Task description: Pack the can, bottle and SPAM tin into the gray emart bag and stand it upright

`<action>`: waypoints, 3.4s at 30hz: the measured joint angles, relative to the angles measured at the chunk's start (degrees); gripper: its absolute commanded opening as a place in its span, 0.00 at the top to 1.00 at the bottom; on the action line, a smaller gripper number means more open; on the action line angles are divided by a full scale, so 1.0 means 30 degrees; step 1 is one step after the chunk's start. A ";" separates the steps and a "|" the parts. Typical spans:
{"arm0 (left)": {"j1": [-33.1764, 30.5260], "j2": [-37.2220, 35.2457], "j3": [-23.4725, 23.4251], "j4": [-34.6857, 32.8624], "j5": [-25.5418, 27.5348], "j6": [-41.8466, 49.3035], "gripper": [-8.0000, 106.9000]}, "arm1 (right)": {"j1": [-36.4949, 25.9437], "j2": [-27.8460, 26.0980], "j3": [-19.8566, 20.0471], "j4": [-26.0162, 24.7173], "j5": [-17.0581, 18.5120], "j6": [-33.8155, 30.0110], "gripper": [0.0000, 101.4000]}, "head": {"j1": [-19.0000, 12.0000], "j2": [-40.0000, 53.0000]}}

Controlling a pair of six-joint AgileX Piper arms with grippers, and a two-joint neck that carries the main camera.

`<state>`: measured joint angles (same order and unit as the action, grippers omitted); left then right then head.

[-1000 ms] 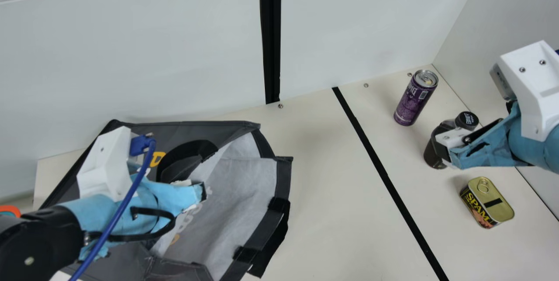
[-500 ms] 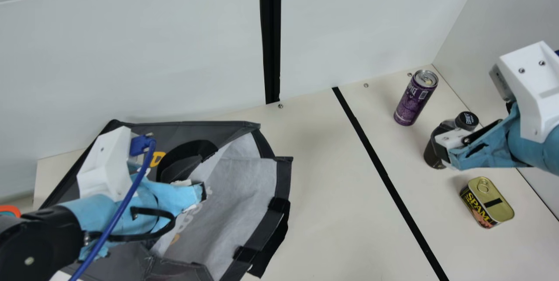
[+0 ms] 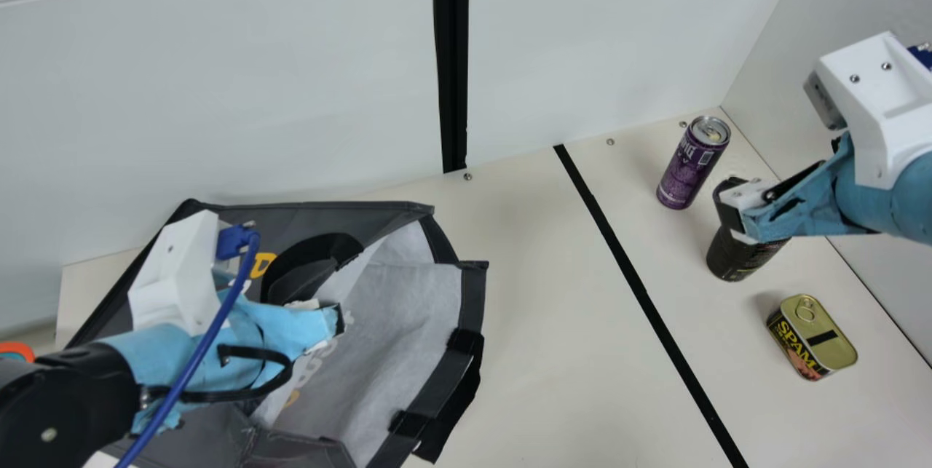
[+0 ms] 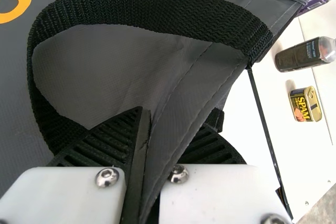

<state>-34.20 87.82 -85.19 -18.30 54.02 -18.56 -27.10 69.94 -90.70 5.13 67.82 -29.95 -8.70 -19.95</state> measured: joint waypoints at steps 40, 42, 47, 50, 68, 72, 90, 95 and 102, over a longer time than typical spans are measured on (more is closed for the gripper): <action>0.0000 0.0000 0.0000 0.0000 0.0000 0.0000 1.00 | -0.3111 0.6542 -0.4013 0.2144 0.0344 -0.4730 0.06 | 0.0000 0.0000; 0.0000 0.0000 0.0000 0.0000 0.0000 0.0000 1.00 | -0.3070 0.6936 -0.4372 0.2144 0.0414 -0.4699 0.06 | 0.0000 0.0000; 0.0000 0.0000 0.0000 0.0000 0.0000 0.0000 1.00 | -0.2909 0.7854 -0.5233 0.2100 0.0644 -0.4496 0.06 | 0.0000 0.0029; 0.0000 0.0000 0.0000 0.0000 0.0000 0.0000 1.00 | -0.2801 0.8394 -0.5631 0.2051 0.0687 -0.4285 0.06 | 0.0000 0.0000; 0.0000 0.0000 0.0000 0.0000 0.0000 0.0000 1.00 | -0.1978 1.1604 -0.7577 0.1383 0.0690 -0.3596 0.06 | 0.0029 0.0000; 0.0000 0.0000 0.0000 0.0000 0.0000 0.0000 1.00 | -0.1765 1.2414 -0.8231 0.1160 0.0690 -0.3495 0.06 | 0.0000 0.0000; 0.0000 0.0000 0.0000 0.0000 0.0000 0.0000 1.00 | -0.1102 1.5662 -1.0674 0.0670 0.0688 -0.3063 0.06 | 0.0000 0.0000; 0.0000 0.0000 0.0000 0.0000 0.0000 0.0000 1.00 | -0.1027 1.6502 -1.1188 0.0671 0.0675 -0.3047 0.06 | 0.0000 0.0029; 0.0000 0.0000 0.0000 0.0000 0.0000 0.0000 1.00 | -0.0873 1.7565 -1.1933 0.0671 0.0682 -0.3047 0.06 | 0.0000 0.0000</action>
<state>-34.20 87.82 -85.19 -18.30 54.02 -18.56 -29.72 122.64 -126.49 7.14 69.86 -39.09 -8.70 -19.95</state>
